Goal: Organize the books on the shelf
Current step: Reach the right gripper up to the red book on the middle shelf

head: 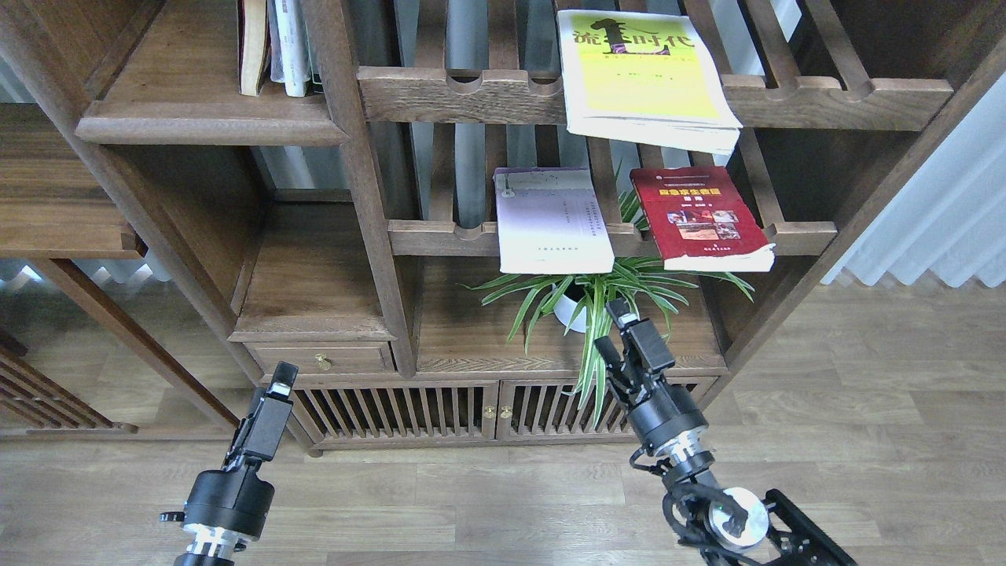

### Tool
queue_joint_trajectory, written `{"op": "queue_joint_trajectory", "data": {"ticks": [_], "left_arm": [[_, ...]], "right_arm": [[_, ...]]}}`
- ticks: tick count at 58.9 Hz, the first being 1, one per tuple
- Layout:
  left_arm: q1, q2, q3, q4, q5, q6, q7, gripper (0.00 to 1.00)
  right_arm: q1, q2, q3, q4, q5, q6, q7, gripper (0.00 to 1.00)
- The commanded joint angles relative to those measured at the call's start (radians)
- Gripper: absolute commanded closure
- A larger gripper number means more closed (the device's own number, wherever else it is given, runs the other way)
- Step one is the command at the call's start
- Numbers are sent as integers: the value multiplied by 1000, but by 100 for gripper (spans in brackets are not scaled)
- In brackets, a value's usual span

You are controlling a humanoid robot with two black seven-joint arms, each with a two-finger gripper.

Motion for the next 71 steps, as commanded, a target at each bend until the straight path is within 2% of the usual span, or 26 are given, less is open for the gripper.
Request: {"op": "queue_joint_trajectory", "data": {"ticks": [1,18,29,52,71], "left_arm": [[0,0,0,2,0,0,0,0],[0,0,0,0,0,0,0,0],[0,0,1,0,-2,0,0,0],[0,0,1,0,-2,0,0,0],[0,0,0,-3,-2,0,0,0]], "right_arm": [[15,0,60,-8,1,0,3,1],[26,0,107,-8,1,0,44,1],[29,0,123,-26,1,-1,44,1],[103,0,122,-46,-1,-128,46,1],[130,0,122,-85,-1,-156,47,1]]}}
